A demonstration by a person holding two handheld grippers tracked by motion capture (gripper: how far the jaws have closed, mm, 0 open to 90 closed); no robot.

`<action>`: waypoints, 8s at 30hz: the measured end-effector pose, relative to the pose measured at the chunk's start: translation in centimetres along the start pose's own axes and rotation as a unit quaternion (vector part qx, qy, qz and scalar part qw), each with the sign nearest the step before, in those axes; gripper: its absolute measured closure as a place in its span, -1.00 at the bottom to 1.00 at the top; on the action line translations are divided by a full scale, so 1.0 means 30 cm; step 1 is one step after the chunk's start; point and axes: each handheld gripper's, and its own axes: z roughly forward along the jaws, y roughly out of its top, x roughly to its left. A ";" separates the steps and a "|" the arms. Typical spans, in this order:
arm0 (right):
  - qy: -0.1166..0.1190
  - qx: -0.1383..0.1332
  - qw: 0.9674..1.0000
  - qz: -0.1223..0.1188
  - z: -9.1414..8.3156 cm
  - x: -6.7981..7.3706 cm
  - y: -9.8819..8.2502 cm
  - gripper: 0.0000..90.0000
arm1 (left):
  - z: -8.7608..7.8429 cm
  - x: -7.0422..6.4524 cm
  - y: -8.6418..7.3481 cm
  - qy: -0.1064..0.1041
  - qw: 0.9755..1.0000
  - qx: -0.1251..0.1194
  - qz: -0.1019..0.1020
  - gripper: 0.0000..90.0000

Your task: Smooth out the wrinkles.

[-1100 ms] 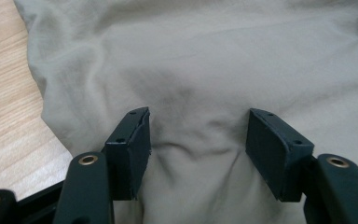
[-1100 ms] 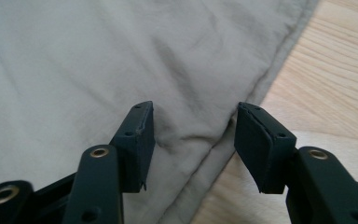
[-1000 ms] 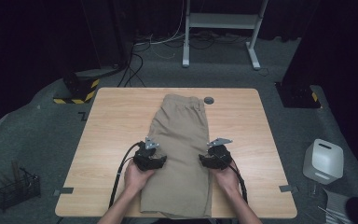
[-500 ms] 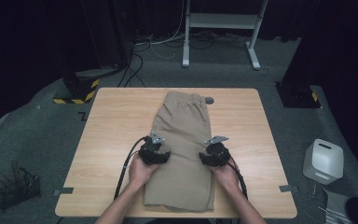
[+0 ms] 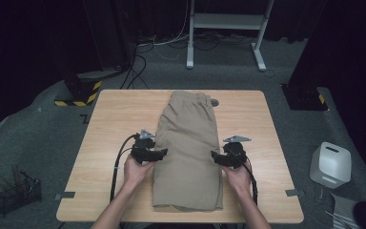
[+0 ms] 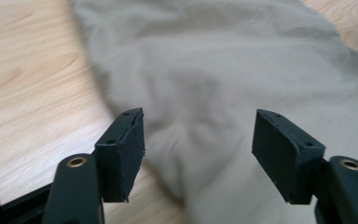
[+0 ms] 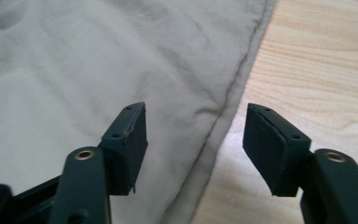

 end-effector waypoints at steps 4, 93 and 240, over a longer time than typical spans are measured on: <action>0.002 0.005 1.000 0.008 -0.004 0.022 -0.026 -0.19 | -0.009 0.018 -0.038 -0.012 1.000 0.018 -0.022 -0.32; 0.051 -0.111 0.989 -0.084 -0.146 0.057 0.018 0.96 | -0.118 -0.001 0.069 -0.082 0.996 -0.028 0.009 0.93; -0.033 -0.053 0.997 -0.047 0.179 -0.059 0.134 0.95 | 0.222 0.069 0.227 0.034 0.997 0.005 0.062 0.92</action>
